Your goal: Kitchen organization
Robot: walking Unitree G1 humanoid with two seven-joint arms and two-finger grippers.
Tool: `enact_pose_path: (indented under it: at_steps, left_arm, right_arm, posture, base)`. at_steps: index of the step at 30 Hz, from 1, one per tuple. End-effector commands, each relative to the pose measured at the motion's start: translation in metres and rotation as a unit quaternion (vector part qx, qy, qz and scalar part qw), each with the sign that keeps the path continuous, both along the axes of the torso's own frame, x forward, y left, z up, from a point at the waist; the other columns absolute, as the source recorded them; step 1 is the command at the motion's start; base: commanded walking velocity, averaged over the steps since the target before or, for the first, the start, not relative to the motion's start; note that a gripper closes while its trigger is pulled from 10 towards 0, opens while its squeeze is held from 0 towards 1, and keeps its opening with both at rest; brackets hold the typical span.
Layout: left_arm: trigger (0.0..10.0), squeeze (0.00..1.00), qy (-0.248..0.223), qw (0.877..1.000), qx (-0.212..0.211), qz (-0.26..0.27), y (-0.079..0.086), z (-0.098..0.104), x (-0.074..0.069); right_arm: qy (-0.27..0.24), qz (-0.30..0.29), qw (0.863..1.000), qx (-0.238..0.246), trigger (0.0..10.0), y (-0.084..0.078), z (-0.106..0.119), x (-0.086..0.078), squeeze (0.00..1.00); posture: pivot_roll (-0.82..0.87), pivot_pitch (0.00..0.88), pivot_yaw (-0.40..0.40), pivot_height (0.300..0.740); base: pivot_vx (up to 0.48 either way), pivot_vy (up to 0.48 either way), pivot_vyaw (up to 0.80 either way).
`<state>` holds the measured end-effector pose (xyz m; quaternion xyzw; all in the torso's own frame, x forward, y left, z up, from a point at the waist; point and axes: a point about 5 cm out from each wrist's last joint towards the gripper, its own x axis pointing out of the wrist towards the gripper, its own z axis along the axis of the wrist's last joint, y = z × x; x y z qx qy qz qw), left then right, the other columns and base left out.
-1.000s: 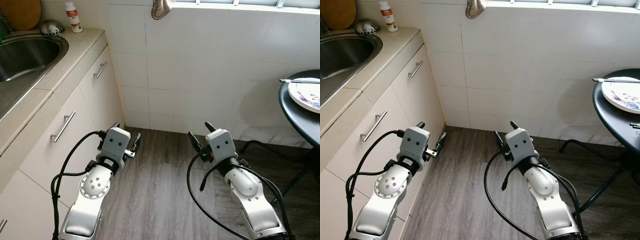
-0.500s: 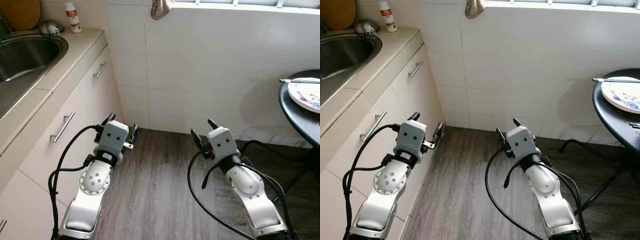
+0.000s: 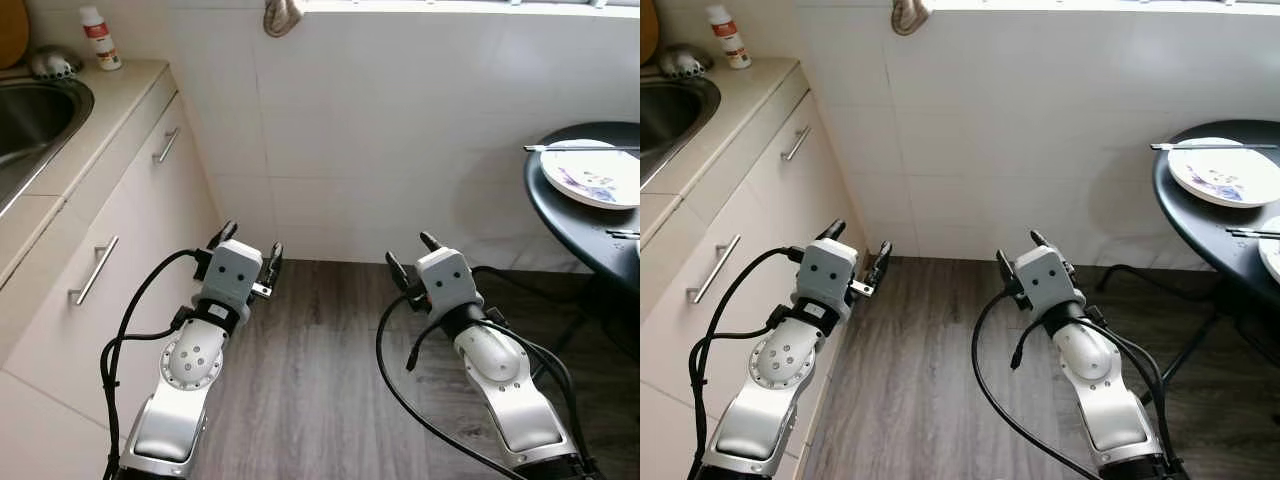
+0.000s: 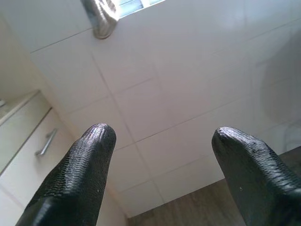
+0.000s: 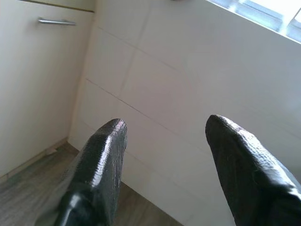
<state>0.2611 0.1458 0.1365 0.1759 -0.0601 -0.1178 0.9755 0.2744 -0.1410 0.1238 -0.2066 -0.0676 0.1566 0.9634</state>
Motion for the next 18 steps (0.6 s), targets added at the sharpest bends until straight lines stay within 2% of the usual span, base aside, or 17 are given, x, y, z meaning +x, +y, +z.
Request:
enact_pose_path:
  at_steps: [1,18]
  left_arm:
    - [10.0,0.00,0.004,1.000,0.000,-0.001,0.0010,-0.0024,-0.0004]
    - [10.0,0.00,0.010,1.000,-0.007,-0.001,0.0017,-0.0028,0.0001]
  right_arm:
    - [-0.015,0.005,1.000,-0.015,10.0,0.0012,0.0047,0.0010,0.00]
    - [-0.028,0.006,0.999,-0.029,10.0,0.0031,0.0086,0.0026,0.00]
  posture:
    - [-0.04,0.000,-0.005,0.740]
    - [-0.04,0.001,-0.008,0.740]
  base:
    - [0.000,-0.480,0.00]
    - [0.000,-0.480,0.00]
